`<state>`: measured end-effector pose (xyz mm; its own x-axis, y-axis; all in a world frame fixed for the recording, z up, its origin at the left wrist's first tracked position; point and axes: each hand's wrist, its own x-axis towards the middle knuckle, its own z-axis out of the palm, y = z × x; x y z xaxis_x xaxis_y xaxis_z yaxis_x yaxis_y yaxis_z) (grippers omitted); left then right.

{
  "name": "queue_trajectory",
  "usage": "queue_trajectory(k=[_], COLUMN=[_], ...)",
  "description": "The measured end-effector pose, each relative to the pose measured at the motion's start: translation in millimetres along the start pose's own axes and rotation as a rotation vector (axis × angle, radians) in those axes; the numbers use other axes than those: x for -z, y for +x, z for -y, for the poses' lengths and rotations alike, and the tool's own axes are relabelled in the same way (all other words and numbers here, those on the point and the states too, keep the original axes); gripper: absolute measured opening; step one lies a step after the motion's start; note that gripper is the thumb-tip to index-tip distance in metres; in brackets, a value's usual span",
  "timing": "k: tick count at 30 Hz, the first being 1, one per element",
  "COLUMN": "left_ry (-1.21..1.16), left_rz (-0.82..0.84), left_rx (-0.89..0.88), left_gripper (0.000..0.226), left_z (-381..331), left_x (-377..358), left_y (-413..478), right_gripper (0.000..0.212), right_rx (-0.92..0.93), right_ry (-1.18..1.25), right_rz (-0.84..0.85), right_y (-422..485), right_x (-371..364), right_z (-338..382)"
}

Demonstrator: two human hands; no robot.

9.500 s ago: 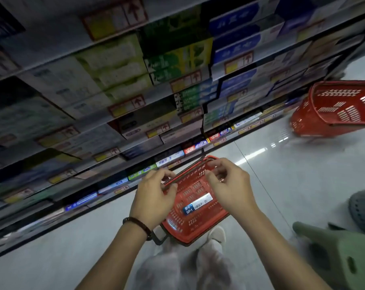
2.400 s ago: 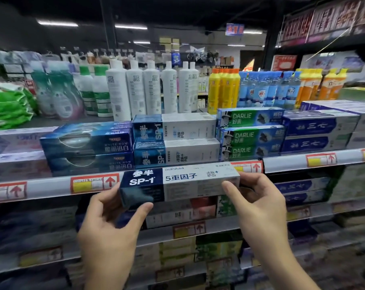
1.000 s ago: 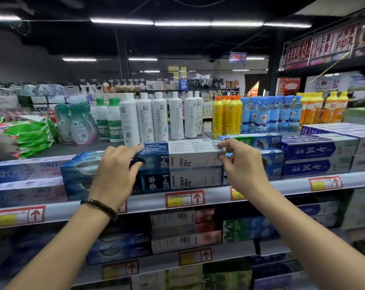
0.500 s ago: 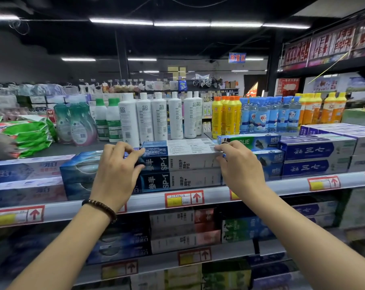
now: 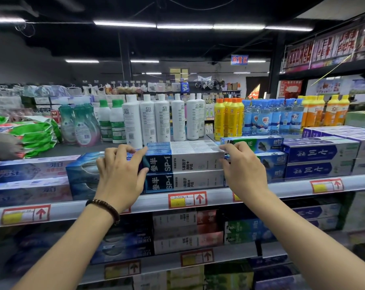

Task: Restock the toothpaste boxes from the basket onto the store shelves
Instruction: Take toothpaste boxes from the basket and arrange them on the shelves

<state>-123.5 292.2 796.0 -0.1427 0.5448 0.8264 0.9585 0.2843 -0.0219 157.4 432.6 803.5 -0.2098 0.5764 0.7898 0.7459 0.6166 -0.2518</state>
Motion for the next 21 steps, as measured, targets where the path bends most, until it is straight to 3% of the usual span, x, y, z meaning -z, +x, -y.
queue_trajectory(k=[6,21], left_ry=[-0.099,-0.456], left_rz=[-0.008,-0.066], left_rx=[0.028,0.136], left_gripper=[0.057,0.035], left_z=[-0.5,9.9], left_x=[12.5,54.6], left_y=[-11.5,-45.7], right_gripper=[0.034,0.012], right_rx=[0.019,0.006], right_ry=[0.107,0.354], right_rz=[-0.049,-0.049], right_y=[-8.7,-56.0], right_x=[6.2,10.6], right_z=[7.4,71.7])
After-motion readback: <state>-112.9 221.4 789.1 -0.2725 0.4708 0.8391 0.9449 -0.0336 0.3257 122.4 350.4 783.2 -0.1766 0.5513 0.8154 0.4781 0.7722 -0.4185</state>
